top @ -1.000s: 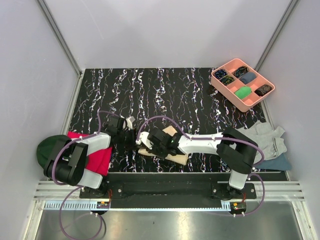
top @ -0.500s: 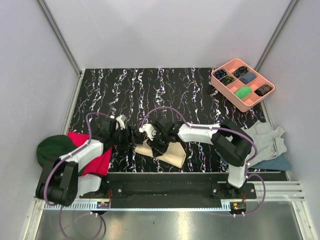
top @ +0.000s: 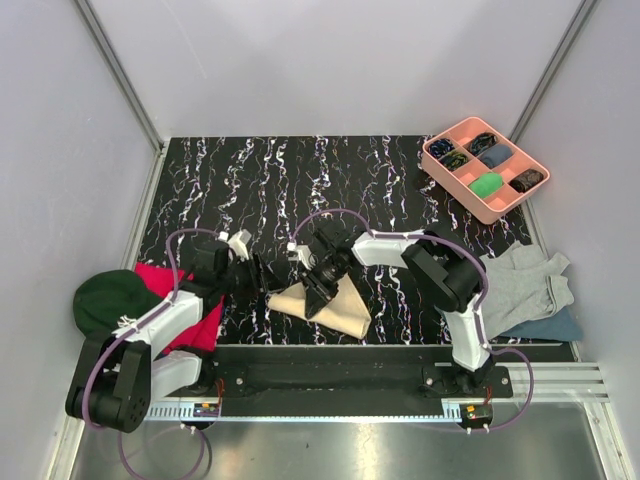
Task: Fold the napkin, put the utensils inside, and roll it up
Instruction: Roll the napkin with the utensil
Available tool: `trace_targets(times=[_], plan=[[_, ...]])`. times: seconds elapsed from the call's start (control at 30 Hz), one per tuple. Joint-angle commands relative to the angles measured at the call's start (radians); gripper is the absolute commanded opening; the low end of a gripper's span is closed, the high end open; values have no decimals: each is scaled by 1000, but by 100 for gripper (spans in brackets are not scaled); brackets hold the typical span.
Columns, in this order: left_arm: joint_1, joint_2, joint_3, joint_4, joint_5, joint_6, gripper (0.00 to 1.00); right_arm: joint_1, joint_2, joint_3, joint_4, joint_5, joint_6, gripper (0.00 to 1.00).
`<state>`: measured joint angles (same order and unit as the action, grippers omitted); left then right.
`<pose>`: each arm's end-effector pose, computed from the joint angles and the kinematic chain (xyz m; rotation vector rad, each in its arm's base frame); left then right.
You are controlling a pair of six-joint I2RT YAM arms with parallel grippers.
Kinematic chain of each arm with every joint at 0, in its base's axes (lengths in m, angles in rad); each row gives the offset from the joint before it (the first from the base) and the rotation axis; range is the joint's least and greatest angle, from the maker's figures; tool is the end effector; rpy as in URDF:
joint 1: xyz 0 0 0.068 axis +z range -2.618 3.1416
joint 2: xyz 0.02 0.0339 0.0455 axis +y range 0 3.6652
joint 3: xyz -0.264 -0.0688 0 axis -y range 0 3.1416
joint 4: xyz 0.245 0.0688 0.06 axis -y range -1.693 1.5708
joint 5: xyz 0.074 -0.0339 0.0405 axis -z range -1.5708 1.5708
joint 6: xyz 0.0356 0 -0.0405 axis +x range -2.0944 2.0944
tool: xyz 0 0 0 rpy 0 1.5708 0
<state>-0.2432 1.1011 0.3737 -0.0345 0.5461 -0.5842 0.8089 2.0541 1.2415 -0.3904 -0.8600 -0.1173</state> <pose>0.1886 -0.0659 0.1587 -0.1244 2.4278 -1.0342 0.2495 0.3006 0.1199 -1.4523 2.3784 1.3731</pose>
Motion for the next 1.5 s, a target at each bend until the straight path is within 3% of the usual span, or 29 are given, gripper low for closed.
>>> trace_targets(times=[0.0,0.33,0.47,0.63,0.7,0.93,1.2,1.47], plan=[[-8,2,-19,67,51,-11,54,-34,89,19,-114,-43,-5,25],[-25,43,-50,146,63,-25,47,-65,159,76,-162,-80,-28,26],[-34,98,-59,185,72,-32,31,-73,164,88,-166,-73,-30,27],[-34,157,-41,140,51,-29,14,-79,144,99,-166,-13,-28,39],[-34,184,-25,130,52,-25,12,-80,120,101,-165,16,-28,44],[-38,241,7,99,64,-8,8,-80,5,99,-160,202,-5,62],[-38,293,28,81,55,-16,6,-50,-240,-26,2,413,5,65],[-38,324,70,47,43,-16,4,157,-380,-152,82,756,-84,73]])
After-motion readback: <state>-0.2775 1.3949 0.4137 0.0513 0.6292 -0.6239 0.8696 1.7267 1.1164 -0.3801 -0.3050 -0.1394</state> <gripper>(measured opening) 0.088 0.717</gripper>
